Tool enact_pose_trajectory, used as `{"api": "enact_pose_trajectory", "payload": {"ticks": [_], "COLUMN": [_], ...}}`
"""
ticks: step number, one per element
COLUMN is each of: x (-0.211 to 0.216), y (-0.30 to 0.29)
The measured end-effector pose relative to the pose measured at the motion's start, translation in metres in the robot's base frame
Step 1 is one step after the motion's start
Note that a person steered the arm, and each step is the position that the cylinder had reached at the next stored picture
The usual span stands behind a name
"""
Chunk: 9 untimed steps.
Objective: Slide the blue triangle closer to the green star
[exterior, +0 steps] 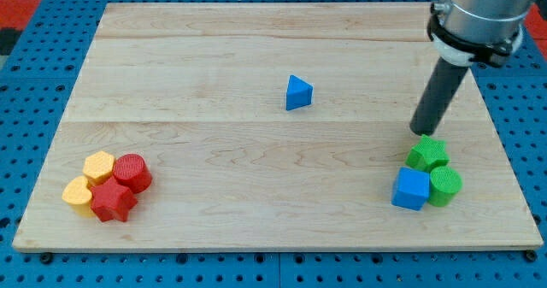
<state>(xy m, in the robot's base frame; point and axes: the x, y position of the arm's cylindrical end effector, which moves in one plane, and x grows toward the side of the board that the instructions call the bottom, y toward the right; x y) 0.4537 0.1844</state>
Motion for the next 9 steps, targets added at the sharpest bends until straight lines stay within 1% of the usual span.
{"api": "enact_pose_trajectory", "payload": {"ticks": [1,2,3,6,8,9], "x": [-0.036,-0.066,-0.079,-0.079,-0.079,-0.068], "y": [-0.017,-0.057,-0.100,-0.158,-0.180,-0.181]}}
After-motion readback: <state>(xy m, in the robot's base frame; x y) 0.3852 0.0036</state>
